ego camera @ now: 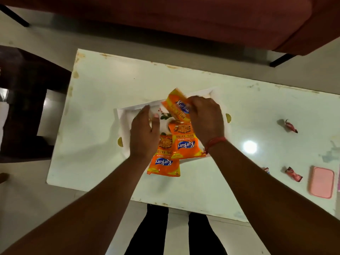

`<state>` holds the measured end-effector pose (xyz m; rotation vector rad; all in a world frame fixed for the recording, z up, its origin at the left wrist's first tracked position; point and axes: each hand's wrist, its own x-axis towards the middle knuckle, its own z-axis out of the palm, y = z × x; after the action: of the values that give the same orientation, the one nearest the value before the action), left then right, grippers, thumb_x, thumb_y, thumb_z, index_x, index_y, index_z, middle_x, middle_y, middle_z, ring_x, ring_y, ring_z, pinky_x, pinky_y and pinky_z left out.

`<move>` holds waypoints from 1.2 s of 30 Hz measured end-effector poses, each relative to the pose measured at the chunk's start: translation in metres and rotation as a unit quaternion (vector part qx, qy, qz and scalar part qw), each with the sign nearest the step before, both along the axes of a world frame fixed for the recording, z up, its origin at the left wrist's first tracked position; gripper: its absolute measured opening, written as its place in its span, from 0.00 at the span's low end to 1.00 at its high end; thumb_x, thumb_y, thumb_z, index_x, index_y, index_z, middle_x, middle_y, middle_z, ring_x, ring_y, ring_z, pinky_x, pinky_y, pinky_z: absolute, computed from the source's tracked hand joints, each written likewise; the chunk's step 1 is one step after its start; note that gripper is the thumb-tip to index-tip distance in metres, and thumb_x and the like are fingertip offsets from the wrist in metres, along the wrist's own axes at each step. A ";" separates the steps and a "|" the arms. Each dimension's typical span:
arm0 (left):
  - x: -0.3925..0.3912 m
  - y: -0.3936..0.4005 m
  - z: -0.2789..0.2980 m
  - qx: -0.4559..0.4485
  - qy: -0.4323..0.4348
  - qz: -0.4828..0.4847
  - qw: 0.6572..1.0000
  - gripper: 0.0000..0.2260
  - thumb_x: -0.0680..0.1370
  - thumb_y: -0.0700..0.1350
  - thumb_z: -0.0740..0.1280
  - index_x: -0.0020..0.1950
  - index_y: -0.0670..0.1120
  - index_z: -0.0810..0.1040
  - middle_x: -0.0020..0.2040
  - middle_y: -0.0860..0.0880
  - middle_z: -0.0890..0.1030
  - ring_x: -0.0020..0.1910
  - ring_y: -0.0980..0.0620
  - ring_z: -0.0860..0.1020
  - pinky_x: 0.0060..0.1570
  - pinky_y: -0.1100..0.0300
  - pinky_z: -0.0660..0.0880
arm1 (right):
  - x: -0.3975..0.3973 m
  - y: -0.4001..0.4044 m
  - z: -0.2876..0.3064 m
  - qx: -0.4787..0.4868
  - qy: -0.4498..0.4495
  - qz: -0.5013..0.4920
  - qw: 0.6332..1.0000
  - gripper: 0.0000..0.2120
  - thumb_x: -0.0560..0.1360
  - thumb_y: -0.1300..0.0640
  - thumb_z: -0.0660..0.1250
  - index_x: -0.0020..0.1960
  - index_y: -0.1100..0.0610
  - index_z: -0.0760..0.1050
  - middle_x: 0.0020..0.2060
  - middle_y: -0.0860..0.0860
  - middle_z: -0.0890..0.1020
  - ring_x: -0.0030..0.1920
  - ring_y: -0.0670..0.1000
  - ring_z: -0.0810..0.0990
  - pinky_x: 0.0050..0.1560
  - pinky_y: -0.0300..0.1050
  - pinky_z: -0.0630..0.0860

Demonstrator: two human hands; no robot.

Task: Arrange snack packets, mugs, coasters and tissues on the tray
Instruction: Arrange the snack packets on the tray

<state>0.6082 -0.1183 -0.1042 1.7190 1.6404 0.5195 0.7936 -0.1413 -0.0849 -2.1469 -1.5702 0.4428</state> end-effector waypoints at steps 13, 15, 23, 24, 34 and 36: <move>0.134 0.007 -0.022 -0.195 0.036 -0.199 0.960 0.22 0.82 0.45 0.59 0.76 0.46 0.63 0.74 0.43 0.68 0.71 0.43 0.68 0.67 0.52 0.66 | 0.117 -0.003 -0.047 -0.119 0.185 -0.281 0.934 0.09 0.81 0.52 0.61 0.55 0.56 0.76 0.55 0.55 0.82 0.45 0.47 0.77 0.33 0.30 0.65; 0.147 0.012 -0.024 -0.211 0.046 -0.226 0.950 0.19 0.81 0.42 0.58 0.73 0.45 0.66 0.71 0.42 0.72 0.68 0.42 0.72 0.67 0.50 0.70 | 0.120 -0.004 -0.050 -0.118 0.188 -0.285 0.933 0.09 0.82 0.50 0.60 0.52 0.54 0.74 0.55 0.54 0.82 0.45 0.47 0.77 0.33 0.30 0.65; 0.162 0.009 -0.028 -0.215 0.018 -0.225 0.950 0.15 0.79 0.36 0.58 0.63 0.46 0.73 0.60 0.43 0.80 0.57 0.43 0.78 0.53 0.55 0.73 | 0.129 -0.005 -0.058 -0.116 0.189 -0.290 0.931 0.13 0.82 0.48 0.60 0.60 0.55 0.74 0.59 0.54 0.81 0.48 0.47 0.77 0.35 0.31 0.69; 0.161 0.008 -0.029 -0.215 0.023 -0.222 0.951 0.15 0.79 0.37 0.58 0.64 0.47 0.73 0.61 0.44 0.79 0.58 0.44 0.77 0.52 0.56 0.72 | 0.130 -0.008 -0.058 -0.119 0.197 -0.292 0.928 0.15 0.82 0.49 0.61 0.64 0.56 0.72 0.61 0.54 0.80 0.51 0.48 0.79 0.40 0.34 0.75; 0.095 -0.007 -0.021 -0.087 0.012 -0.079 0.993 0.19 0.81 0.39 0.59 0.72 0.47 0.71 0.71 0.48 0.73 0.71 0.49 0.70 0.66 0.59 0.65 | 0.053 -0.111 -0.033 0.027 0.154 -0.238 0.959 0.12 0.78 0.58 0.65 0.61 0.57 0.72 0.51 0.54 0.76 0.48 0.51 0.77 0.53 0.48 0.75; 0.075 -0.012 -0.022 -0.082 0.028 -0.057 0.995 0.18 0.81 0.40 0.59 0.70 0.49 0.73 0.70 0.49 0.75 0.69 0.51 0.72 0.62 0.62 0.66 | 0.014 -0.130 -0.030 -0.030 0.265 -0.294 0.918 0.09 0.79 0.55 0.66 0.58 0.55 0.72 0.47 0.52 0.79 0.46 0.53 0.80 0.50 0.52 0.78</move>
<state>0.6837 -0.1303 -0.1264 1.7072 1.5667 0.2757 0.8080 -0.2717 -0.1145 -2.1588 -0.5866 0.7790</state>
